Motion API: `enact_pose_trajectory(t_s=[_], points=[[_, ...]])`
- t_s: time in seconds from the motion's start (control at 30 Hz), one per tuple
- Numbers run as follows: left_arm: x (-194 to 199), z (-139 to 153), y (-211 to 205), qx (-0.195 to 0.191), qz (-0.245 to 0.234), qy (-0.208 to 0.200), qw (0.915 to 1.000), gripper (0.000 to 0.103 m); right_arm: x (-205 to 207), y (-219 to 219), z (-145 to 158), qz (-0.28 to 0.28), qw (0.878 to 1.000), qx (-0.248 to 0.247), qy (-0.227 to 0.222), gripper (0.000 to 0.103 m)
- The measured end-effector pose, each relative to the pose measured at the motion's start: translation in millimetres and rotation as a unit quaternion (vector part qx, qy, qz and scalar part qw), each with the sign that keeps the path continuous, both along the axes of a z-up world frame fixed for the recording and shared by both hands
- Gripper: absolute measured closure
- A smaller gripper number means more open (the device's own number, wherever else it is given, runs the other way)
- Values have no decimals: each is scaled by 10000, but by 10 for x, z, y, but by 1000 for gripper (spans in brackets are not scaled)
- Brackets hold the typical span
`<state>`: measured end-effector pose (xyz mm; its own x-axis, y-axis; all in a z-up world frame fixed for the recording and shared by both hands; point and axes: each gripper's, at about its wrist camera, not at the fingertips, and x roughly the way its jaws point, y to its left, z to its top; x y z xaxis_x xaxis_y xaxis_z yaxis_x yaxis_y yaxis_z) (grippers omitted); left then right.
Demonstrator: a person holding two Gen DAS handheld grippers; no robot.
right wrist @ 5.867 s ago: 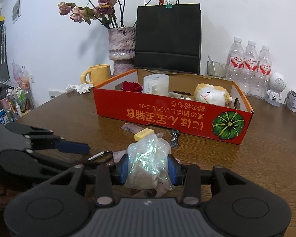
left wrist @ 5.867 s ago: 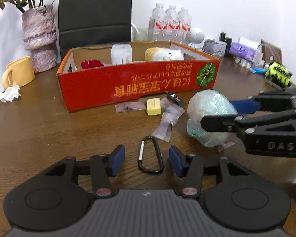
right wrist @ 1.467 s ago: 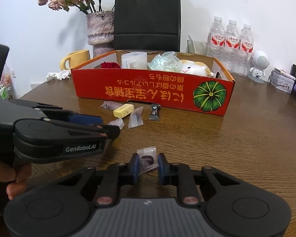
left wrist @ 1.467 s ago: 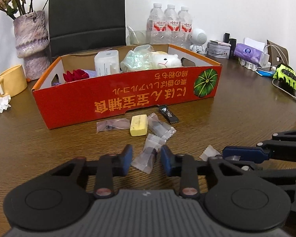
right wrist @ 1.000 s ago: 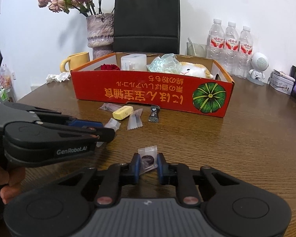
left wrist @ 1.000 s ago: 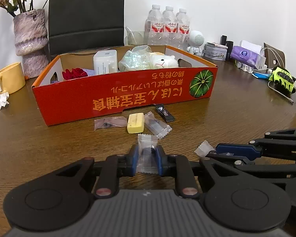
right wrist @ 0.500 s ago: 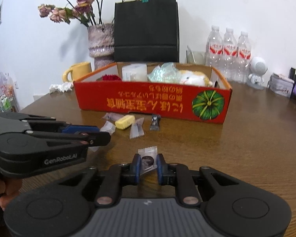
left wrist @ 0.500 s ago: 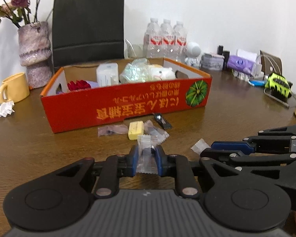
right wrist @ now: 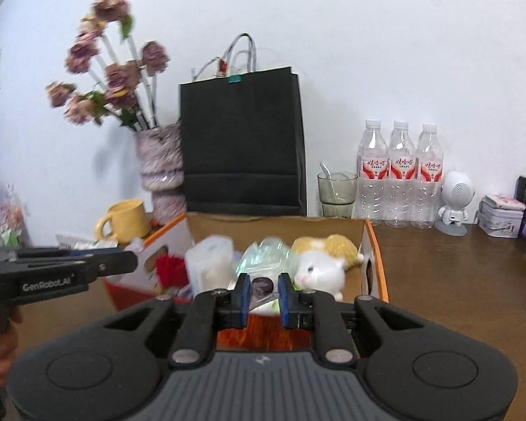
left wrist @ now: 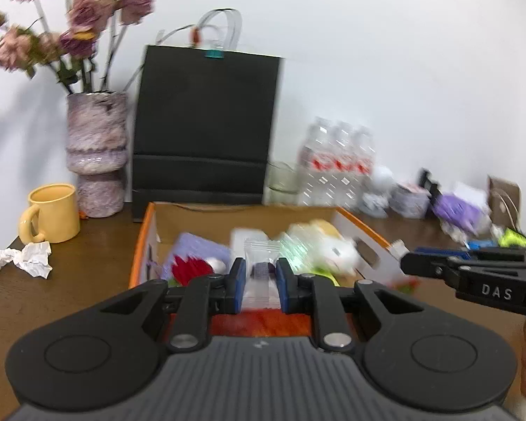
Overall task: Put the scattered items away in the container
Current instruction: 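Carry the candy and clear wrapper into the box and open both tools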
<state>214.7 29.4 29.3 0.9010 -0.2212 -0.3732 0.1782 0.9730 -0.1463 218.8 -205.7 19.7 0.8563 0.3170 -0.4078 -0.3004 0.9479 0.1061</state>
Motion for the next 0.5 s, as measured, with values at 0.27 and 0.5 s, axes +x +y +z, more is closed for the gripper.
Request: enact_pose_trajectory(t_s=[0.27, 0.5], points=[[568, -193, 139, -176, 265, 387, 9987, 84, 789, 15, -214, -195, 9979, 44, 611, 88], [755, -405, 135, 40, 309, 692, 9971, 79, 1063, 27, -498, -254, 9941, -171, 1039, 84]])
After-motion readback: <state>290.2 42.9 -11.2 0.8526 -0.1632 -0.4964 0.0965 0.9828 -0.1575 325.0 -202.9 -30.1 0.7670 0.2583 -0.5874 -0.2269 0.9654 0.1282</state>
